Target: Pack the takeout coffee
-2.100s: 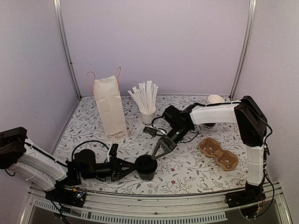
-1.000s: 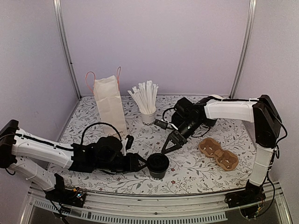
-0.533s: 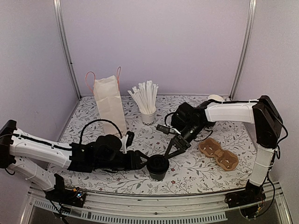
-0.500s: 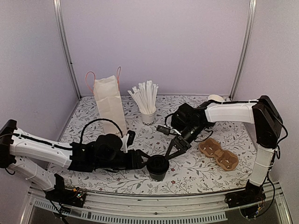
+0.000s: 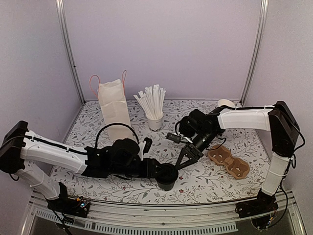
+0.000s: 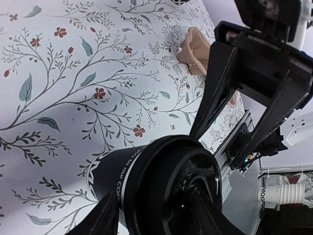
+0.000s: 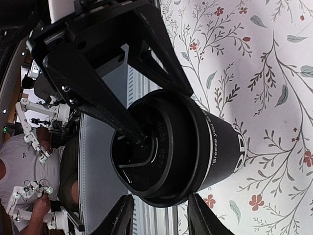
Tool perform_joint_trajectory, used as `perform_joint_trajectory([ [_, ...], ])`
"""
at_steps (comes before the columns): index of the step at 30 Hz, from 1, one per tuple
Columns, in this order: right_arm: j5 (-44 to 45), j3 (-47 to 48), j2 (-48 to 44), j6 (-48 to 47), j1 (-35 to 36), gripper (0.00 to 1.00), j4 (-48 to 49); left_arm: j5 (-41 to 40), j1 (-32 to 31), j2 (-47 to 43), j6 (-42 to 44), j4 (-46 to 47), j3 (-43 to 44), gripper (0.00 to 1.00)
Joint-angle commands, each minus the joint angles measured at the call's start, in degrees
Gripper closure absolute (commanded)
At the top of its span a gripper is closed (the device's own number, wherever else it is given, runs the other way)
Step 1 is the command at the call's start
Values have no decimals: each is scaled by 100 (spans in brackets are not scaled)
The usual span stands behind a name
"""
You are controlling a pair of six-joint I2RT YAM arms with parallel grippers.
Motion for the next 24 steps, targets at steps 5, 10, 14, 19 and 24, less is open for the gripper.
perform_joint_trajectory([
  [5, -19, -232, -401, -370, 263, 60, -139, 958, 659, 336, 1157, 21, 519, 57],
  [10, 31, -286, -477, -416, 267, 60, -210, 1096, 792, 546, 1460, -100, 841, 58],
  [14, 56, -331, -502, -385, 261, 61, -133, 1105, 794, 568, 1527, -176, 939, 58],
  [19, 55, -273, -442, -374, 261, 61, -124, 935, 796, 375, 1627, -317, 984, 55],
  [24, 83, -219, -338, -339, 263, 61, -78, 635, 893, 155, 1839, -722, 1101, 51],
])
